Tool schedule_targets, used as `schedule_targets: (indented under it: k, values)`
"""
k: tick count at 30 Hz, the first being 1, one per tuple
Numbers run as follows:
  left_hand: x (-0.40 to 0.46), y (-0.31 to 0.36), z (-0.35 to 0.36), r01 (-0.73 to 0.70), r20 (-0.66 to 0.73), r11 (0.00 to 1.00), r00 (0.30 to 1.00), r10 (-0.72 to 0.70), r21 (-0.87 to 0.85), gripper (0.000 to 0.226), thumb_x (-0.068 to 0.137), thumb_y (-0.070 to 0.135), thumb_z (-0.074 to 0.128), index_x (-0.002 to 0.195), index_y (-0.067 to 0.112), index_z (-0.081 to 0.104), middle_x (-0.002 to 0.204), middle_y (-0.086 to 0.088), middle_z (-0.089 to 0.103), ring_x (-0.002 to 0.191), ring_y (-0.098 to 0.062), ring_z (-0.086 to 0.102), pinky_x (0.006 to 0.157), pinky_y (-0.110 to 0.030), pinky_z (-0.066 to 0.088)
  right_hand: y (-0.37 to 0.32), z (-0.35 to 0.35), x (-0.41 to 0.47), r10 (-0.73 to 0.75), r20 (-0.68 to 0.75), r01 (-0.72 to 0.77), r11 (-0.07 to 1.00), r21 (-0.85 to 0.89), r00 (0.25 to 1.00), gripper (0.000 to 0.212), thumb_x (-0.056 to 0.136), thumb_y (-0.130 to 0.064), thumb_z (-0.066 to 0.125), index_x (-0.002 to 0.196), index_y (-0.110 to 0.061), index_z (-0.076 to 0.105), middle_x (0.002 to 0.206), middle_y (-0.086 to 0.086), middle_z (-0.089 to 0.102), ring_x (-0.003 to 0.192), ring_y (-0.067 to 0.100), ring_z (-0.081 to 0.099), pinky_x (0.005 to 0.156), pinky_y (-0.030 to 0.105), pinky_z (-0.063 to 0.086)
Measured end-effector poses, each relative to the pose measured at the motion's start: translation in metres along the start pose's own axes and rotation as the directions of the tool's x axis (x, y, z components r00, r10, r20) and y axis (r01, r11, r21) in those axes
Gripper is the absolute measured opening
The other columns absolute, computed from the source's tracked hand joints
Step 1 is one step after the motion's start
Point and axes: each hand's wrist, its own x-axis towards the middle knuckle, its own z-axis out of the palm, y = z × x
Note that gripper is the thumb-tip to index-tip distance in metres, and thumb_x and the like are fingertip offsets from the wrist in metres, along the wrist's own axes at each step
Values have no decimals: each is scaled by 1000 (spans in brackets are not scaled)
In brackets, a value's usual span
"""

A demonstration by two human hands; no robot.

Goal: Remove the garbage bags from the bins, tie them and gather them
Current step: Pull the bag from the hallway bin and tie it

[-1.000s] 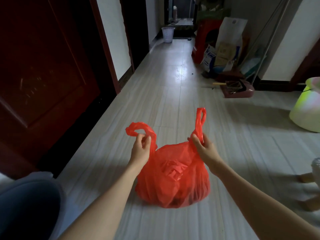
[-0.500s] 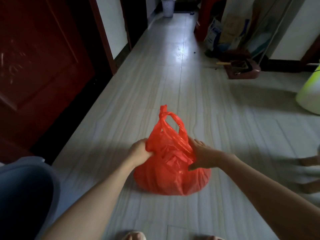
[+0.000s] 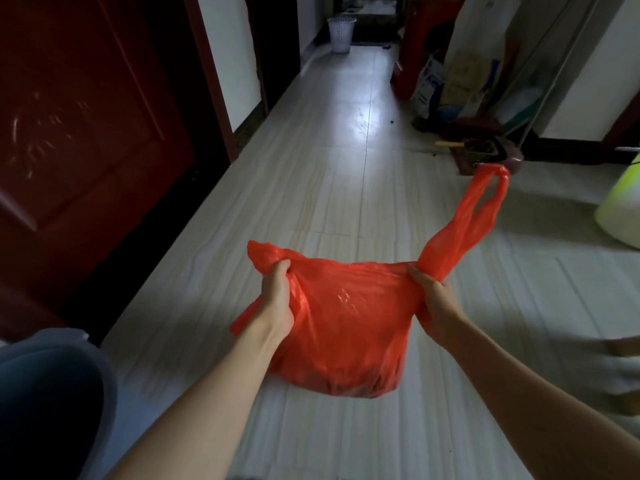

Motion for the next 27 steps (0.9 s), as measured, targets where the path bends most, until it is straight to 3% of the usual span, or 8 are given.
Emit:
schedule_targets:
  k: [3, 6, 11, 14, 17, 20, 24, 27]
  values:
    - [6, -4, 15, -16, -37, 1000, 999, 16, -4, 31, 93, 24, 38, 66, 21, 52, 75, -3, 57, 74, -17, 56, 81, -33, 47, -2, 21, 5, 22, -60, -18, 998, 65, 998, 11, 84, -26, 62, 79, -17, 59, 66, -1, 60, 57, 9, 59, 57, 25, 50]
    - [3, -6, 28, 72, -14, 991, 997, -74, -115, 38, 91, 27, 41, 55, 19, 41, 59, -4, 52, 54, -19, 54, 58, -26, 48, 6, 42, 4, -59, -40, 52, 986, -160, 997, 27, 85, -40, 58, 70, -18, 60, 65, -4, 56, 61, 8, 54, 60, 24, 47]
    - [4, 2, 23, 177, 132, 960, 980, -151, -218, 36, 85, 24, 57, 51, 16, 47, 44, 0, 53, 38, -14, 55, 44, -18, 47, 3, 43, 5, 8, 274, 35, 988, -151, 962, 49, 79, -55, 56, 104, -13, 58, 88, 2, 62, 83, 13, 61, 78, 27, 52]
    - [10, 2, 13, 119, 84, 989, 990, -111, -86, 23, 86, 6, 58, 64, 9, 54, 56, -4, 60, 52, -17, 62, 58, -28, 55, 2, 33, 3, 54, 481, 105, 949, -297, 875, 39, 75, -17, 71, 107, -4, 52, 92, 14, 61, 83, 24, 61, 80, 35, 54]
    - [8, 0, 13, 102, 59, 992, 993, -98, -70, 18, 88, 8, 58, 70, 10, 60, 72, -7, 61, 68, -20, 61, 78, -39, 52, 6, 33, -2, -83, 347, 261, 823, -504, 934, 34, 82, 2, 62, 114, -4, 52, 111, 23, 62, 98, 33, 62, 87, 38, 54]
    - [5, 0, 17, 99, 102, 990, 991, -89, -99, 28, 92, 18, 53, 66, 15, 63, 67, -3, 65, 60, -14, 66, 70, -33, 52, 5, 37, -7, -207, 232, 284, 881, -378, 951, 18, 87, -4, 57, 102, -11, 64, 92, 7, 68, 76, 11, 62, 64, 12, 52]
    - [1, 10, 22, 158, 245, 953, 965, -93, -258, 29, 98, 29, 38, 87, 10, 57, 84, -6, 74, 79, -18, 72, 69, -36, 52, -1, 45, -8, -49, 121, 69, 984, -167, 991, 7, 87, -21, 60, 86, -18, 66, 61, -5, 68, 57, 7, 65, 53, 18, 54]
    - [-4, 6, 31, 74, 192, 976, 981, -35, -205, 31, 99, 26, 35, 75, 12, 48, 41, 6, 52, 45, -12, 62, 73, -32, 49, -4, 51, -9, 79, 168, -86, 996, 33, 983, 11, 88, -18, 57, 90, -9, 63, 66, -1, 71, 58, 12, 68, 53, 24, 55]
